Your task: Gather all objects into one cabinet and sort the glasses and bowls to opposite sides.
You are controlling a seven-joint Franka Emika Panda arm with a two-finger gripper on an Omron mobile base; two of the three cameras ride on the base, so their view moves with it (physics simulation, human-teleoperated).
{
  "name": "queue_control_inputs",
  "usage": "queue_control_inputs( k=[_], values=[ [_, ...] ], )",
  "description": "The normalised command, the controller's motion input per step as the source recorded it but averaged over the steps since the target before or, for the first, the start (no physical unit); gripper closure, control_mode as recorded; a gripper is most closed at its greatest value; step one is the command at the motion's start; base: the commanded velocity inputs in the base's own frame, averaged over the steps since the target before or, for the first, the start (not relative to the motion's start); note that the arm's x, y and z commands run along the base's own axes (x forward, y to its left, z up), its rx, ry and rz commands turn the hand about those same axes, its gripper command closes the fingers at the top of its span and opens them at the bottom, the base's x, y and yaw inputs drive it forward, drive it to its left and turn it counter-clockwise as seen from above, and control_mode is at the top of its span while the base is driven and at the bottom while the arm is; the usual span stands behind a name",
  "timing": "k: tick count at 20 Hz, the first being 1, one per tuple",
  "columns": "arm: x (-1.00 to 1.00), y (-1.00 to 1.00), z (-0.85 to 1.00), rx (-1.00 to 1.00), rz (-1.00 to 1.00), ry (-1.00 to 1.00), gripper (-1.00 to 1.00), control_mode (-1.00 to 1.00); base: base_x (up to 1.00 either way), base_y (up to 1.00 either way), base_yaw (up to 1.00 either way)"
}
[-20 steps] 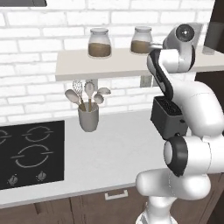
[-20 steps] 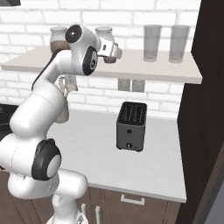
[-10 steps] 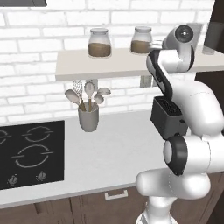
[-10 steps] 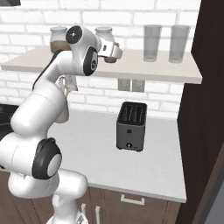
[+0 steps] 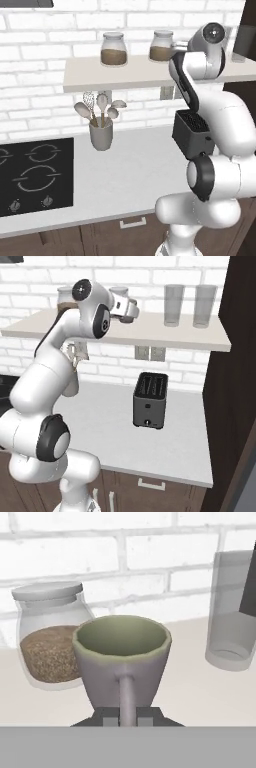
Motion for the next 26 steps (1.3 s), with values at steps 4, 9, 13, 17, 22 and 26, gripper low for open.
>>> queue_control_inputs(
  k=[4,9,13,17,22,26],
  values=[
    [-0.69,0.00,0.46,0.00,0.01,-0.07,1.00,-1.00,0.00,0.00,0.00],
    [-1.00,0.00,0.38,0.00,0.04,-0.09,1.00,-1.00,0.00,0.00,0.00],
    [-0.89,0.00,0.48,0.00,0.07,-0.12,1.00,-1.00,0.00,0.00,0.00],
    [-0.66,0.02,0.34,0.00,0.13,-0.19,1.00,-1.00,0.00,0.00,0.00],
    [-0.33,0.05,0.01,-0.01,0.09,-0.11,1.00,-1.00,0.00,0.00,0.00],
    [0.00,0.00,0.00,0.00,0.00,0.00,1.00,-1.00,0.00,0.00,0.00]
  ],
)
